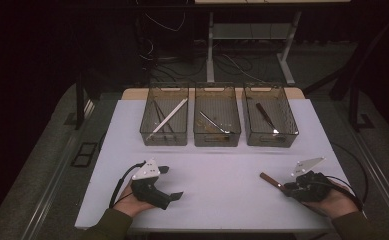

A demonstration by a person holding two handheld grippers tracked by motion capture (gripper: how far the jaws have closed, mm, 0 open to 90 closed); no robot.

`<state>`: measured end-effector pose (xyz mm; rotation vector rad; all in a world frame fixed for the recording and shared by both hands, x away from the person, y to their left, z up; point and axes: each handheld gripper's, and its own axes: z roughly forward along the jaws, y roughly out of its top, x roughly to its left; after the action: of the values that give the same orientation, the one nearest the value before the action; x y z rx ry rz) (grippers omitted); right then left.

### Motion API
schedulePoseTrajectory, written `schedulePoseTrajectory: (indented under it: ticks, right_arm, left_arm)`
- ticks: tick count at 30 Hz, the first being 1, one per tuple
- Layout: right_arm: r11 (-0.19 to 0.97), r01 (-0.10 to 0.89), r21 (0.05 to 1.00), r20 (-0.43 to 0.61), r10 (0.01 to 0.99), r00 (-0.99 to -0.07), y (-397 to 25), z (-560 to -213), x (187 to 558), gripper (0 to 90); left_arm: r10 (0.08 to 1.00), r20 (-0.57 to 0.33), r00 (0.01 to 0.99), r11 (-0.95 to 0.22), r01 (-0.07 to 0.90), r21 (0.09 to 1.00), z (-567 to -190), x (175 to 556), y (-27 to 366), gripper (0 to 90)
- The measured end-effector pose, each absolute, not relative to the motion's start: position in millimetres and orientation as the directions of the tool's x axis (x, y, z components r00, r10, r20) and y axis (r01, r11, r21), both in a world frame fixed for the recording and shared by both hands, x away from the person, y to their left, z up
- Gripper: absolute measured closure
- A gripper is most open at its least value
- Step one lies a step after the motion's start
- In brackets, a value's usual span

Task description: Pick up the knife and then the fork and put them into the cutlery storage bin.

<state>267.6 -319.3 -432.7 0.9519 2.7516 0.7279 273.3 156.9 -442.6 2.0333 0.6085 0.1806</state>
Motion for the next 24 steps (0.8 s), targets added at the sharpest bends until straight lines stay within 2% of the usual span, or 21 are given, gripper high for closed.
schedulePoseTrajectory:
  ticks: [12,19,24]
  right_arm:
    - [0.704,0.562,0.435,0.021,0.616,-0.788,-312,-430,272,76.3]
    - [0.750,0.582,0.314,0.050,0.599,-0.799,-302,-425,288,75.4]
    - [0.806,0.567,0.170,0.031,0.570,-0.821,-285,-421,300,75.5]
  left_arm:
    - [0.491,-0.119,0.863,-0.409,0.349,0.843,-443,273,157,0.0]
    - [0.492,-0.117,0.862,-0.416,0.351,0.839,-444,274,156,0.0]
    - [0.494,-0.117,0.862,-0.413,0.351,0.840,-443,274,156,0.0]
